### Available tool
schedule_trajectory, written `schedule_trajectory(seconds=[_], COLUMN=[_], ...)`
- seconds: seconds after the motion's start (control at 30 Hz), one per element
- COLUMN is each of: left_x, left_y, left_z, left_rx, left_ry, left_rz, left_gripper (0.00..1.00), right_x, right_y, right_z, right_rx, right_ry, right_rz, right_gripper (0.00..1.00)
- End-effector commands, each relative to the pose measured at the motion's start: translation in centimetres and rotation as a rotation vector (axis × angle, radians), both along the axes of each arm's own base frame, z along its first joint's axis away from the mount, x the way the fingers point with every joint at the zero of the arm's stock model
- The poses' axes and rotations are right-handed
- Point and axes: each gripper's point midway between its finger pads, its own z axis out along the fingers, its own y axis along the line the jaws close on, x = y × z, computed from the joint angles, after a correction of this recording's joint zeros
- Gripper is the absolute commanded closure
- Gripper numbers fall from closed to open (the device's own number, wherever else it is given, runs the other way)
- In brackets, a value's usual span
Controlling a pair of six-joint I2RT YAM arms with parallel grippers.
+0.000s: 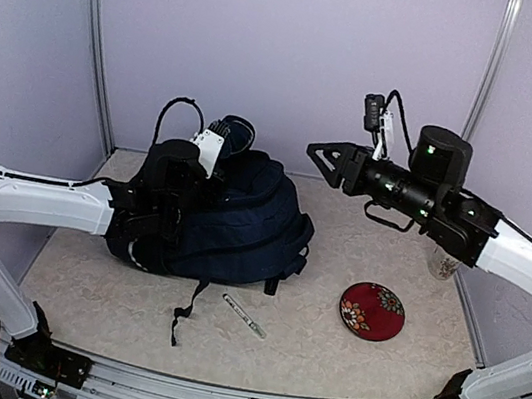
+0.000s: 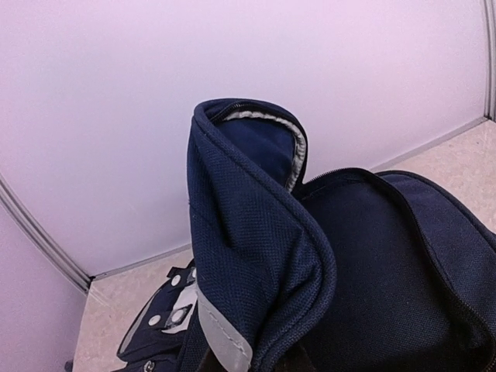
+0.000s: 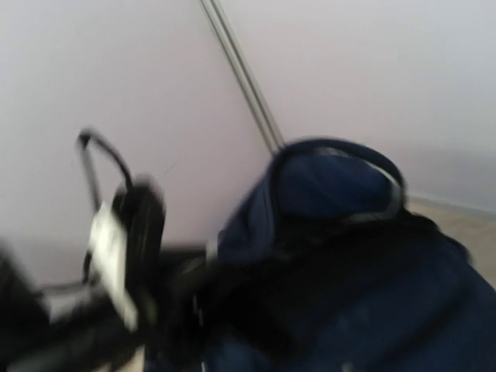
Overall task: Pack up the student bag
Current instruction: Pick up the pen from the center of the board.
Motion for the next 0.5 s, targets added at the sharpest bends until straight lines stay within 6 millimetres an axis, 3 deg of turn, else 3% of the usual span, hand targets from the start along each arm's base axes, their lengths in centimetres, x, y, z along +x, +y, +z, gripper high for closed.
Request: schedule_trajectory(seconds=[0.0,0.23,0.37,0.47], left_x=[2.6,4.5,4.8,4.7], left_y=[3.9,8.3,10.4,11.2], left_z=[9.9,13.5,14.6,14.4], left_rx=[-0.249,-0.308,-0.343,-0.344], left_ry=[-0.167,-0.217,-0.227,-0.223], left_rz=[0.095,0.167,0.191,0.191], left_gripper=[1.0,1.0,1.0,1.0], right_x=[-2.7,-7.3,-8.7,-9.6], right_y=[-1.9,1.0,3.2,4.8], right_z=[-6.1,-17.8,-22.8,-26.0], right_rx=[-0.231,-0.558,-0.71,-0.787], right_ry=[0.026,0.21,0.28,0.316], right_rz=[0.016,0.131,0.174,0.223], right_gripper=[0.5,0.48,0.44,0.31])
